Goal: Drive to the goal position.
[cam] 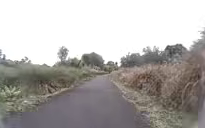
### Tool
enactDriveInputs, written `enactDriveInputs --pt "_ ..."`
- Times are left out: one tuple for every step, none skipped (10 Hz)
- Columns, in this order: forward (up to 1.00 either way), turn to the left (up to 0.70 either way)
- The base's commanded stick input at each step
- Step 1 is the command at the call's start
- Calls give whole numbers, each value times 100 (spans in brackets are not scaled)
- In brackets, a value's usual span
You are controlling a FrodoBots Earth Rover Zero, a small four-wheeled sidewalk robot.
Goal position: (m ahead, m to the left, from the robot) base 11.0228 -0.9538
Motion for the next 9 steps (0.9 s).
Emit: enactDriveInputs --pt "85 0" --pt "85 0" --pt "85 0" --pt "85 0" --pt "85 0" --pt "85 0" --pt "85 0" --pt "85 0" --pt "85 0"
